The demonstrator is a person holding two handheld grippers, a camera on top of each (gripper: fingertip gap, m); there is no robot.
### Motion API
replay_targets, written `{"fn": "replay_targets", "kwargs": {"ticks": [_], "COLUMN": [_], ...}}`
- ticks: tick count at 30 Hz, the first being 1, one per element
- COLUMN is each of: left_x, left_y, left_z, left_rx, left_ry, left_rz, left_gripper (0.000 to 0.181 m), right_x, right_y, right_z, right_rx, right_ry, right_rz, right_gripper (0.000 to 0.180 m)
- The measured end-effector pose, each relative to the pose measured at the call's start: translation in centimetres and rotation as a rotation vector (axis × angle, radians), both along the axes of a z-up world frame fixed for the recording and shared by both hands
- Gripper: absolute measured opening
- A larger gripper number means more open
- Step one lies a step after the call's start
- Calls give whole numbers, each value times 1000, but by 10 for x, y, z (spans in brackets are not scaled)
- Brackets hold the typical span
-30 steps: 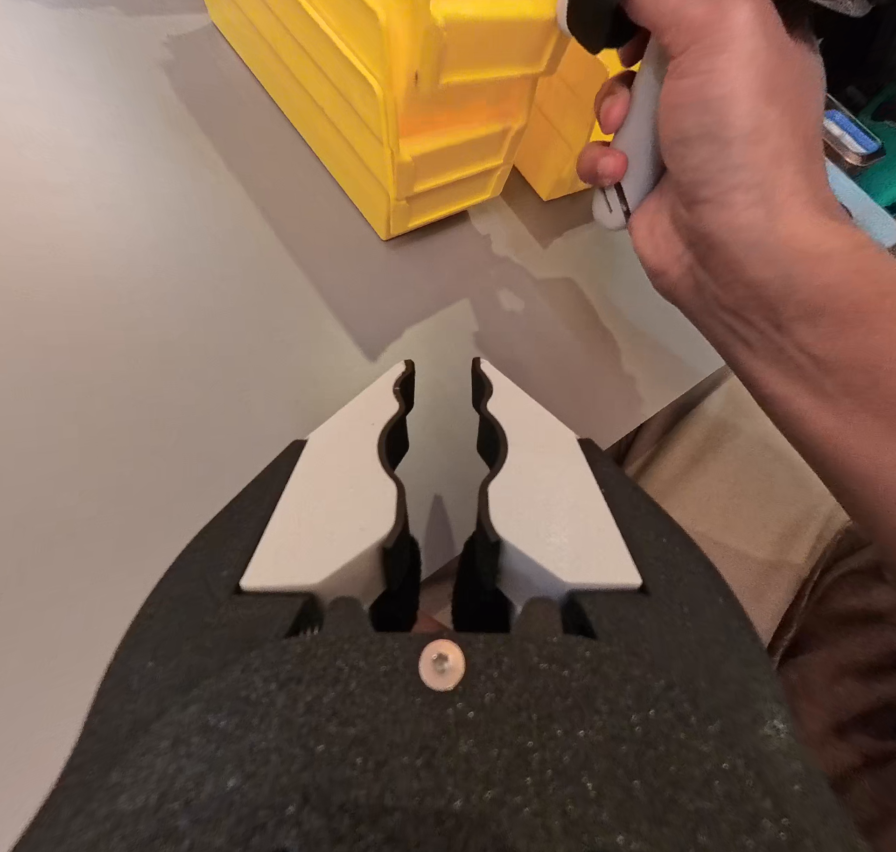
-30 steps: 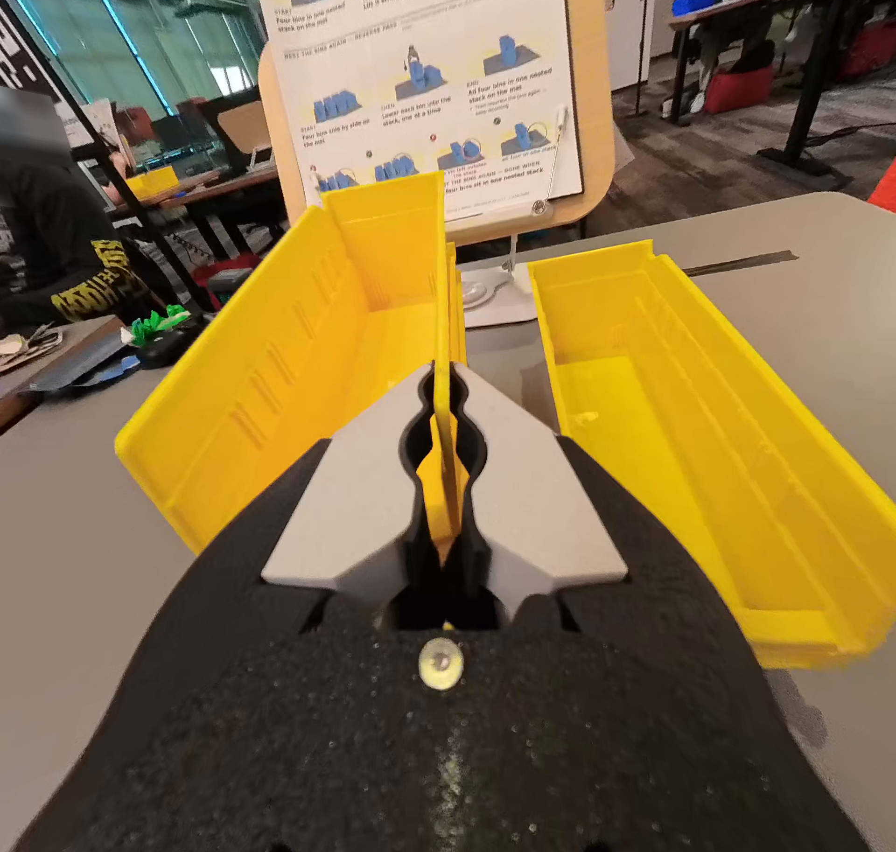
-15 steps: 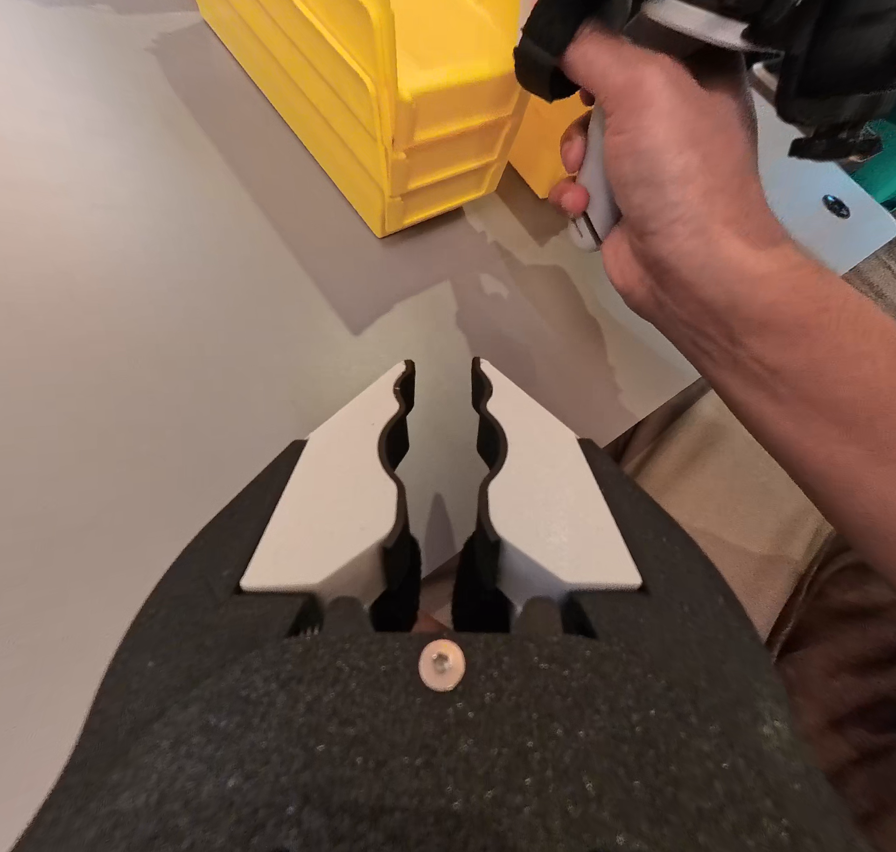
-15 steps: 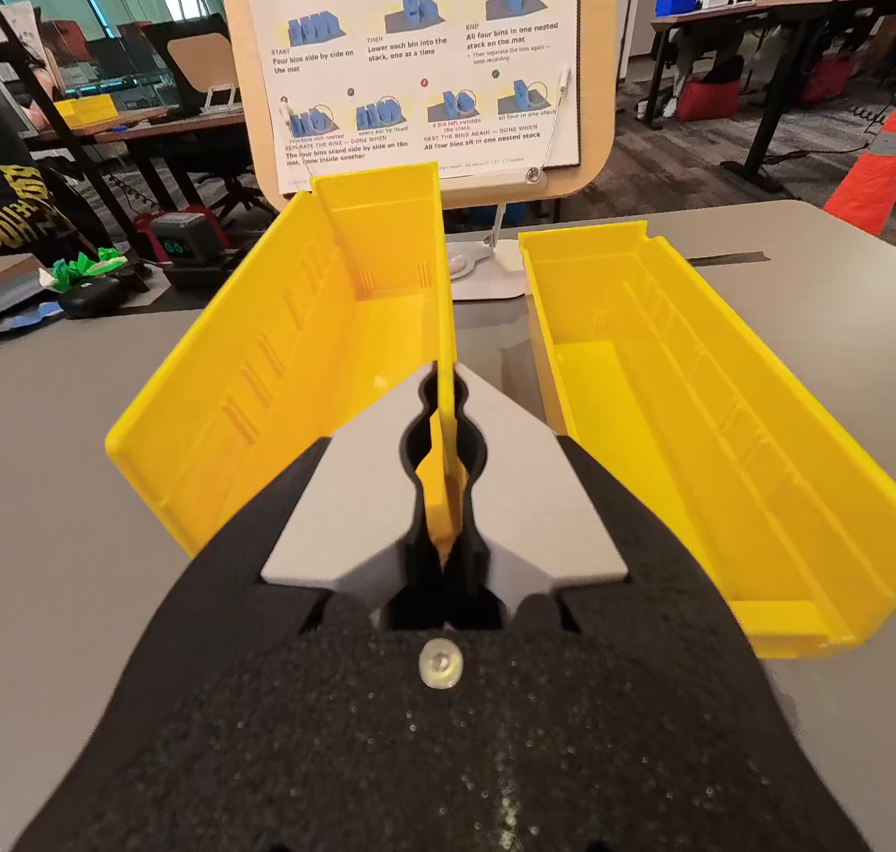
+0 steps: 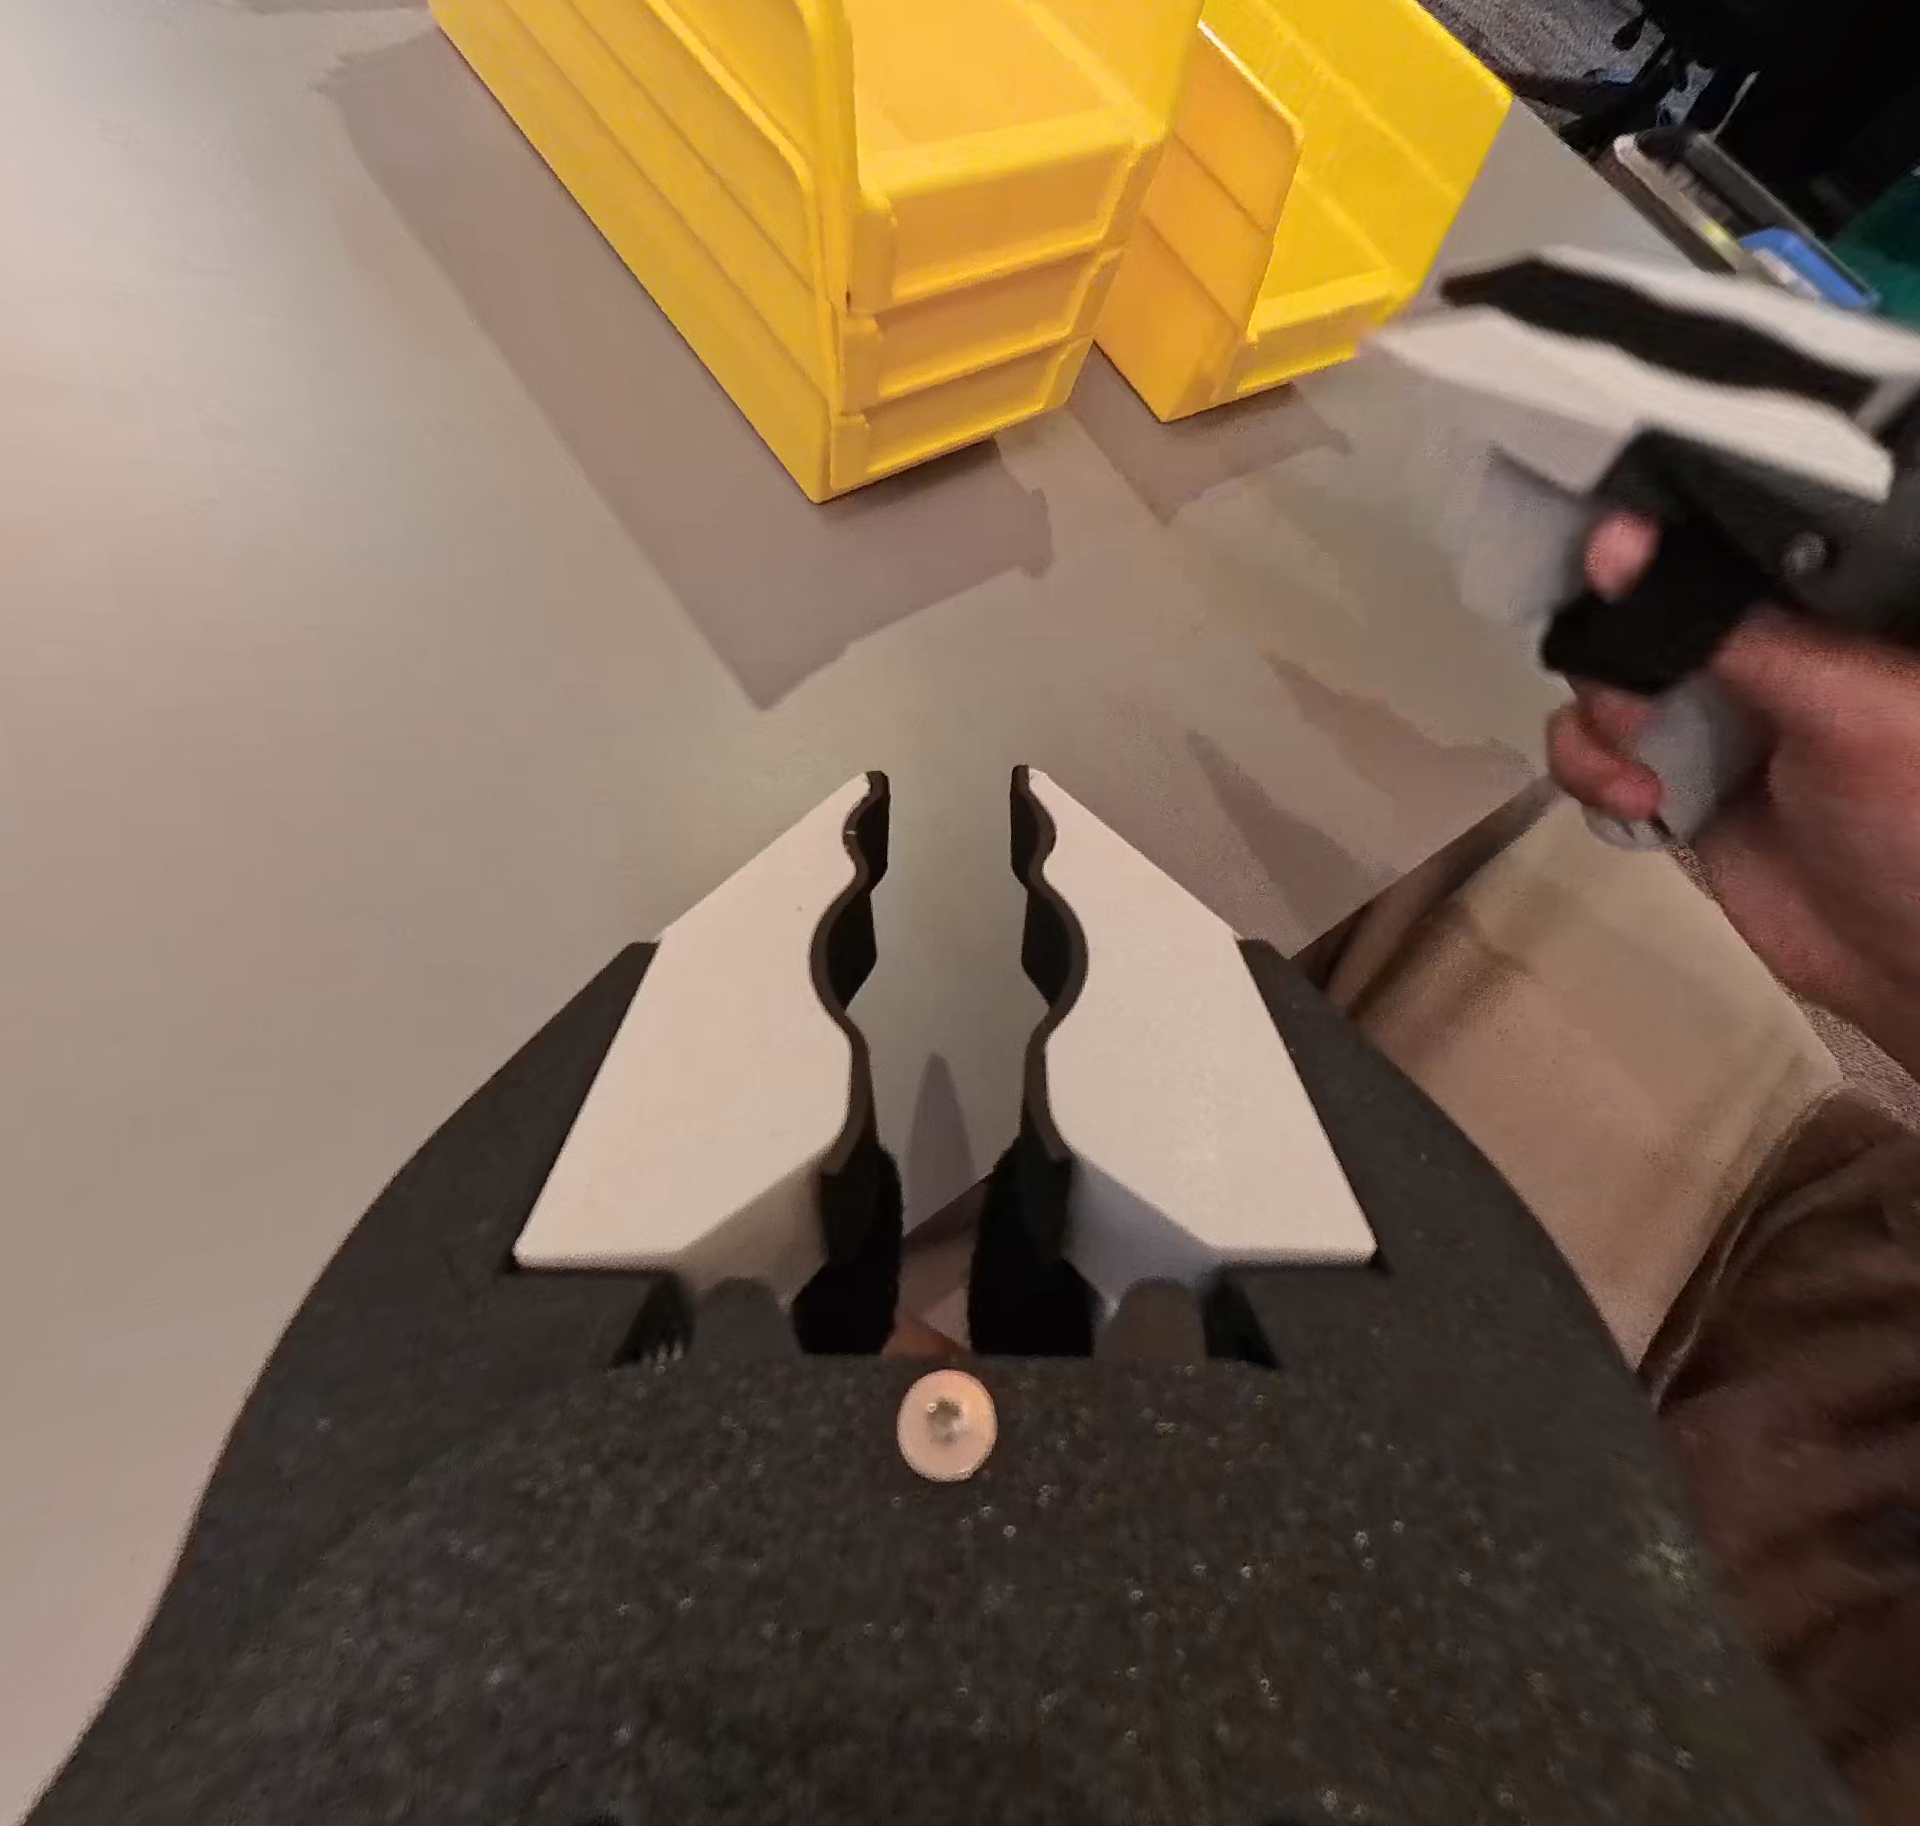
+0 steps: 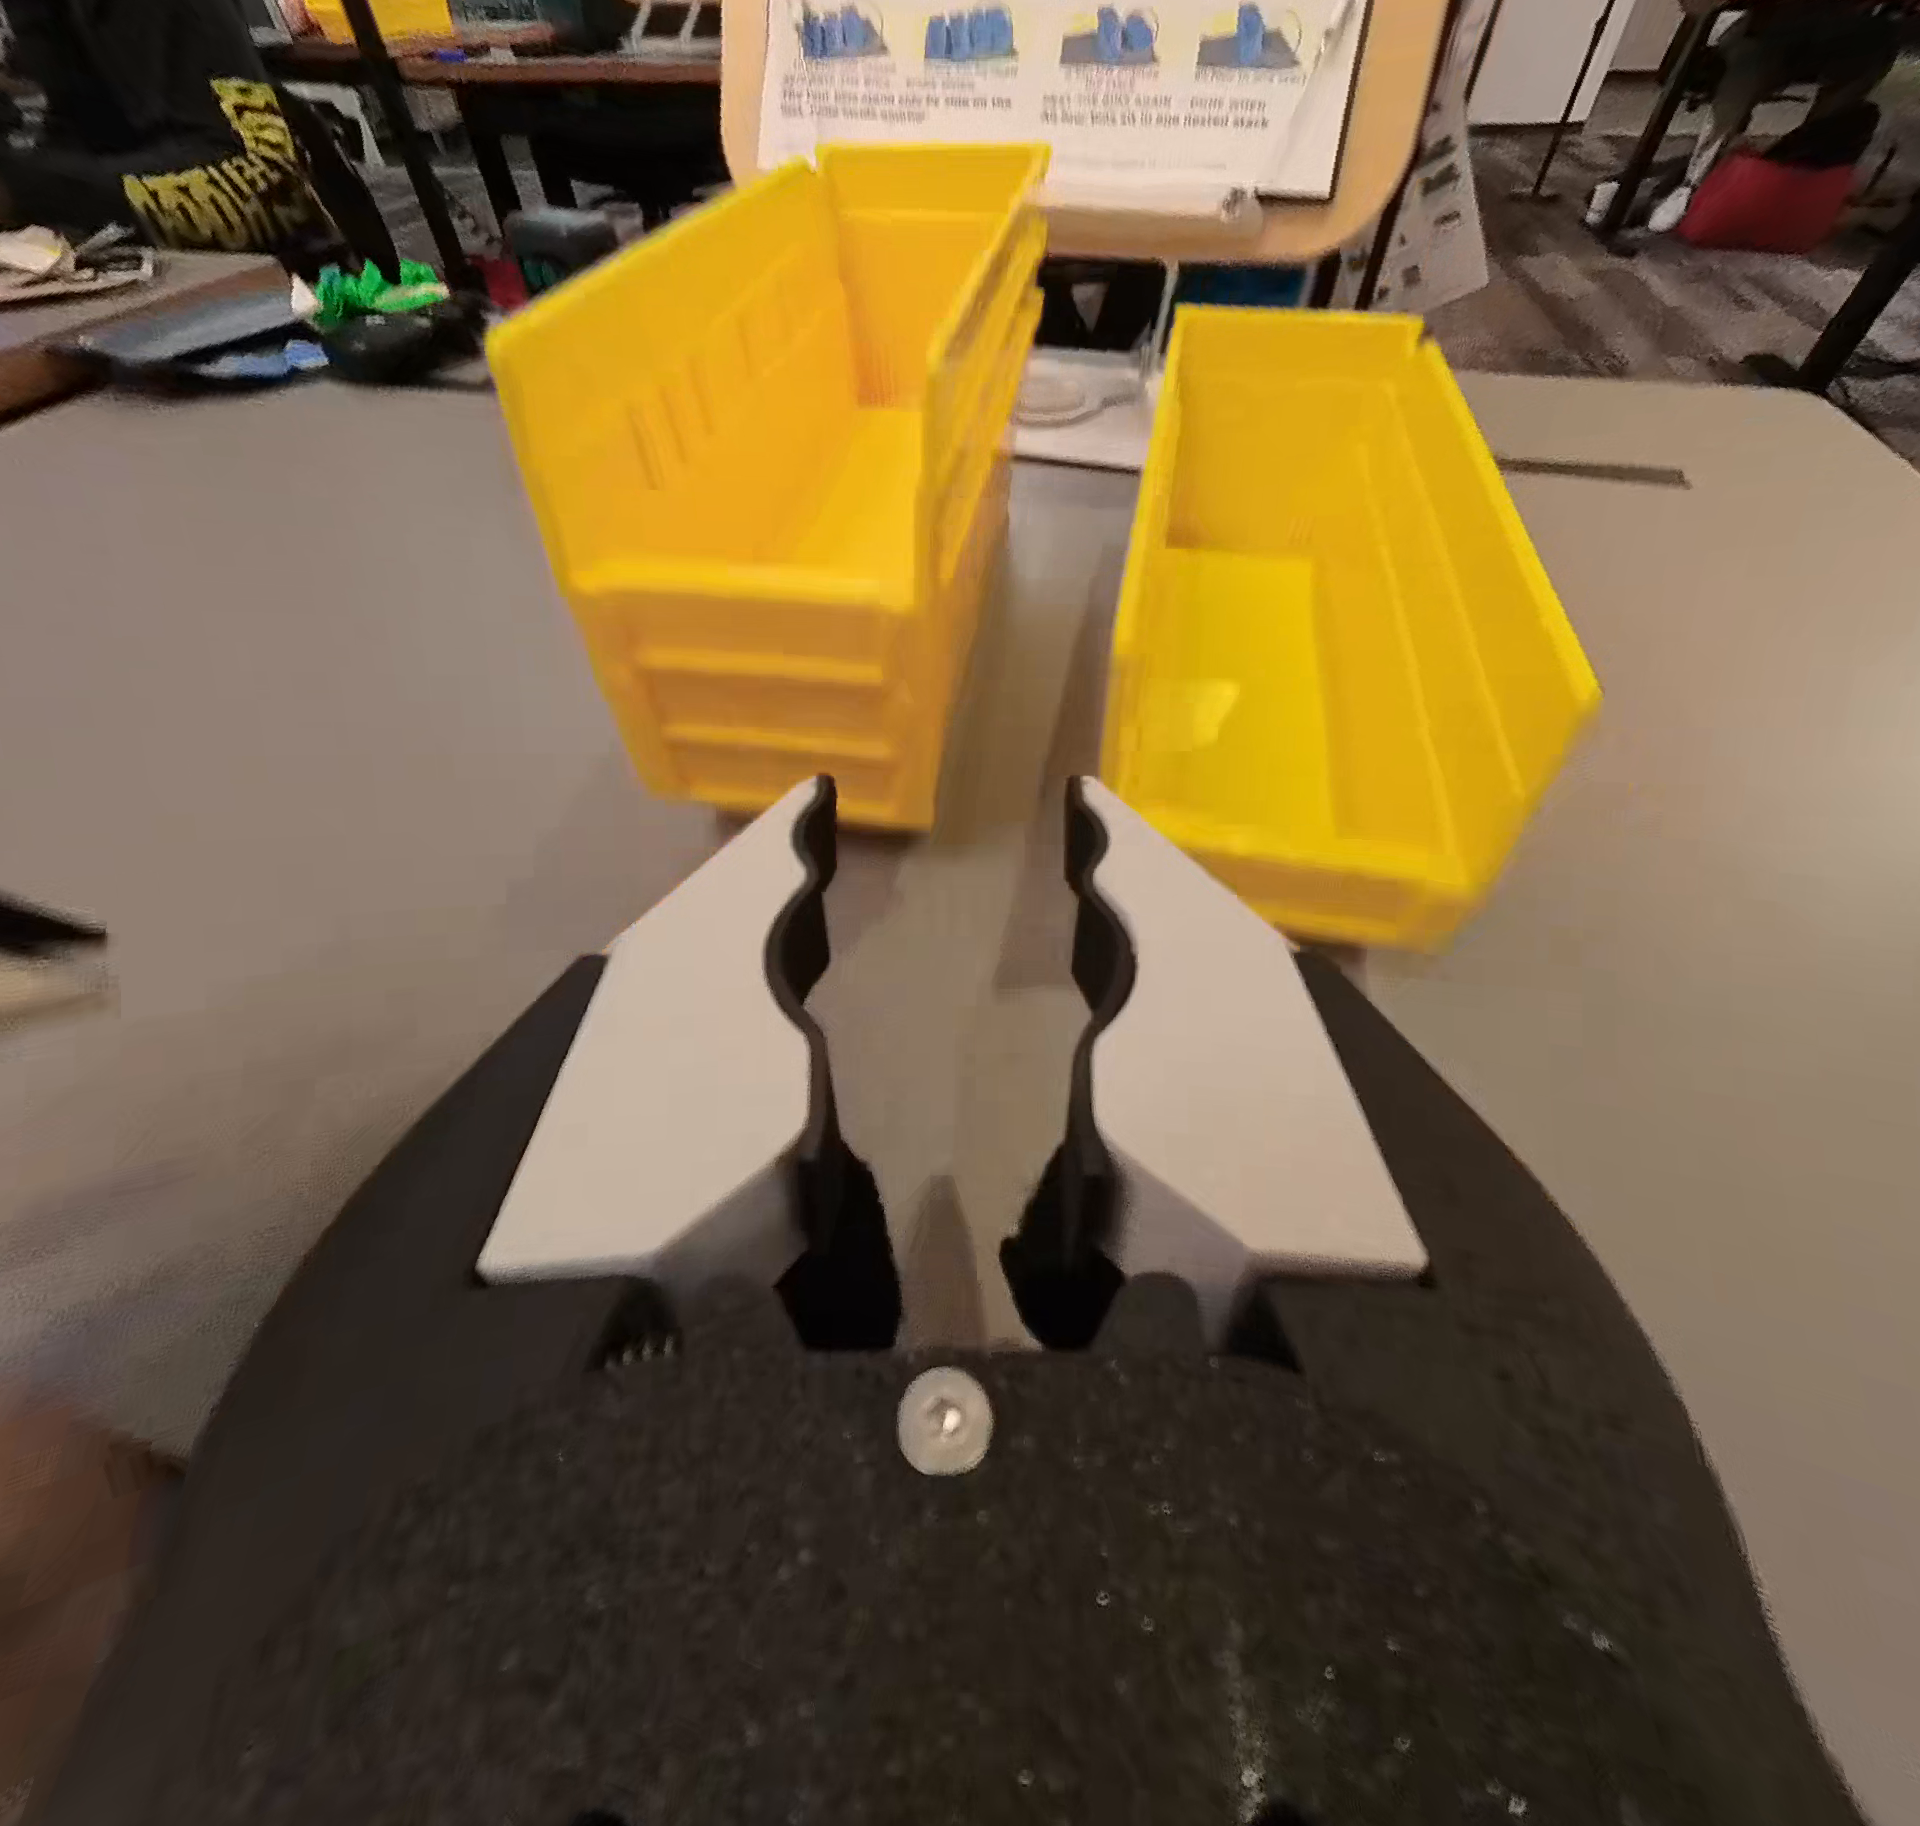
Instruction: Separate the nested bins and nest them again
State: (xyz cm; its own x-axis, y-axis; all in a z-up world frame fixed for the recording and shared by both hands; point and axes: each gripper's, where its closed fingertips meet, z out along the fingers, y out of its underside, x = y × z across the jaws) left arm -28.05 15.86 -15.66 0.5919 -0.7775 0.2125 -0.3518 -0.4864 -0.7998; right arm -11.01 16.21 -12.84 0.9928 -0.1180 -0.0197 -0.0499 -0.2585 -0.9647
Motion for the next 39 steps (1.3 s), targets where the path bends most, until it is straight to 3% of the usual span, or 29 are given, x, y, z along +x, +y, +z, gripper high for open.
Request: {"fn": "replay_targets", "kwargs": {"ticks": [4,8,16,20,23,25,27,32,39], "left_x": [1,2,3,0,-3,-4,-4,-6,-1], "left_y": [-2,-2,0,3,5,6,6,8,2], "left_z": [0,-1,8,8,8,8,8,8,9], "left_rx": [4,8,60,63,63,63,63,57,52], "left_ry": [5,11,-9,-1,-3,-3,-4,-9,-13], "left_rz": [-5,-6,3,15,22,26,27,31,12], "left_gripper": [21,21,20,20,20,20,20,20,20], "right_x": [17,49,126,146,158,157,156,139,86], "right_y": [-47,-61,-2,34,51,60,63,54,58], "right_z": [-26,-25,0,-19,-42,-43,-41,-3,105], "right_rx": [-37,-38,31,-59,-148,-125,-95,-8,172], "right_ry": [-34,-80,-24,-24,3,53,118,140,239], "right_rz": [-38,-129,-262,-261,-280,-251,-259,-270,-177], "right_gripper": [47,49,53,51,31,5,3,2,3]}}
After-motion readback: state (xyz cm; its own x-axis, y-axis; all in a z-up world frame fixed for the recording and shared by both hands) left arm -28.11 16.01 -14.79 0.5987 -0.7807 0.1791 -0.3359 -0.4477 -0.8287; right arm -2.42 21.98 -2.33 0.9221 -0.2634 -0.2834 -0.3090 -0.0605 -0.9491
